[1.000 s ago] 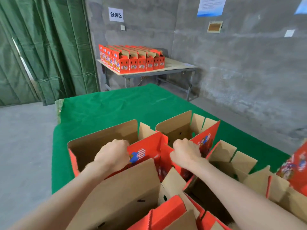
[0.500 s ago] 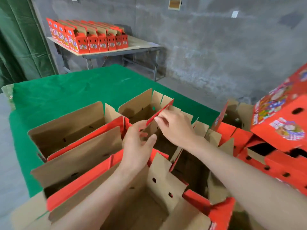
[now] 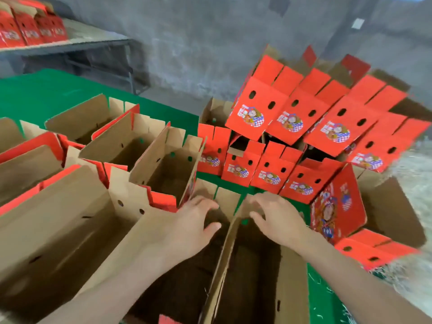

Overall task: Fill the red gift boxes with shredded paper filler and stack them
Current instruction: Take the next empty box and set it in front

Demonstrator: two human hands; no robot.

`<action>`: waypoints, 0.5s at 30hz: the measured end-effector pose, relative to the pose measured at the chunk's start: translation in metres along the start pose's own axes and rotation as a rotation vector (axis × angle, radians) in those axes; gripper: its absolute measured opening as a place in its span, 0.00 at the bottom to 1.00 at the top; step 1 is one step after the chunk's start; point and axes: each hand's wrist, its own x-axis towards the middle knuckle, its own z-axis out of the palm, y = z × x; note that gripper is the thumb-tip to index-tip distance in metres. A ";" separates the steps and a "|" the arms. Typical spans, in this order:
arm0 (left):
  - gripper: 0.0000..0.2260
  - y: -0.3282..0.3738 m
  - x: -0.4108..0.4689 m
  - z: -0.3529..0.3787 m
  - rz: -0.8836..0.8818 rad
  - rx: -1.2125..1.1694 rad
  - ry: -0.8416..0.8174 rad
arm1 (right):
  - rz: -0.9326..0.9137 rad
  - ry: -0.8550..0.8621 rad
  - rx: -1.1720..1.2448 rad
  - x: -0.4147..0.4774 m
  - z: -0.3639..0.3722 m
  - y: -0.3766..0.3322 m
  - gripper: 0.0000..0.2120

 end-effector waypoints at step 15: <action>0.35 0.040 -0.025 0.040 -0.075 0.224 -0.262 | 0.370 -0.391 0.157 -0.043 0.013 0.058 0.18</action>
